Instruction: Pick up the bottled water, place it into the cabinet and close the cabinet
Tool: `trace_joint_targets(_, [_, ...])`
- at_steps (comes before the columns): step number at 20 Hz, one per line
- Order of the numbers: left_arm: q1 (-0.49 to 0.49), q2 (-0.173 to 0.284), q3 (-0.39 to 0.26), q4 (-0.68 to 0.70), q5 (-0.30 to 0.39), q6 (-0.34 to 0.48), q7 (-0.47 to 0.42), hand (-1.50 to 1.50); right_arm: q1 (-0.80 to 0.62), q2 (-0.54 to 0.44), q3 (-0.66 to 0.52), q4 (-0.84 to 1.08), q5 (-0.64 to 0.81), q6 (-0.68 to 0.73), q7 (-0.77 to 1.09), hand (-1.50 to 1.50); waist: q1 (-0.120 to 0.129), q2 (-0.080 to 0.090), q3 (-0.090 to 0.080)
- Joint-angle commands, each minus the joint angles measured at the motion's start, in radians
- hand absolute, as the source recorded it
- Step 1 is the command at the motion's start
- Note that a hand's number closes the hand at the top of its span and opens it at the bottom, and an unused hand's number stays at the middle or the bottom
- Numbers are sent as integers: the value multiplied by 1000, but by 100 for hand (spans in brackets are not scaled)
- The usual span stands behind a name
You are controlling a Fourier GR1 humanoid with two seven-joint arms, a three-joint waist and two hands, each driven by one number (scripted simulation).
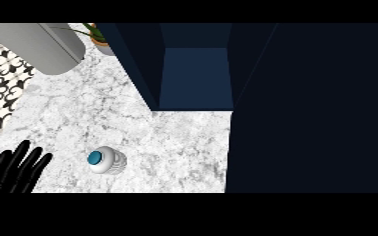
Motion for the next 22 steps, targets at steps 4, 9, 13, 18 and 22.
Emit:
trace_joint_targets(4, [31,-32,83,96,-17,-52,-114,-150,88,14,46,-107,16,-5,6,-150,0,0,0])
trace_joint_targets(9, [-81,-97,32,288,-212,14,-198,-150,195,-16,34,-127,3,34,-81,-150,-12,1,0])
trace_joint_targets(13, [-169,-51,103,460,-212,-9,-261,-150,214,2,108,-101,88,33,-128,-150,-12,2,-1])
trace_joint_targets(18, [-225,-51,122,650,-228,-25,-348,-150,275,-40,72,-167,23,47,-115,-150,-15,2,-1])
trace_joint_targets(22, [-286,-83,92,806,-352,28,-471,-150,373,-41,118,-167,63,68,-208,-150,-26,0,-1])
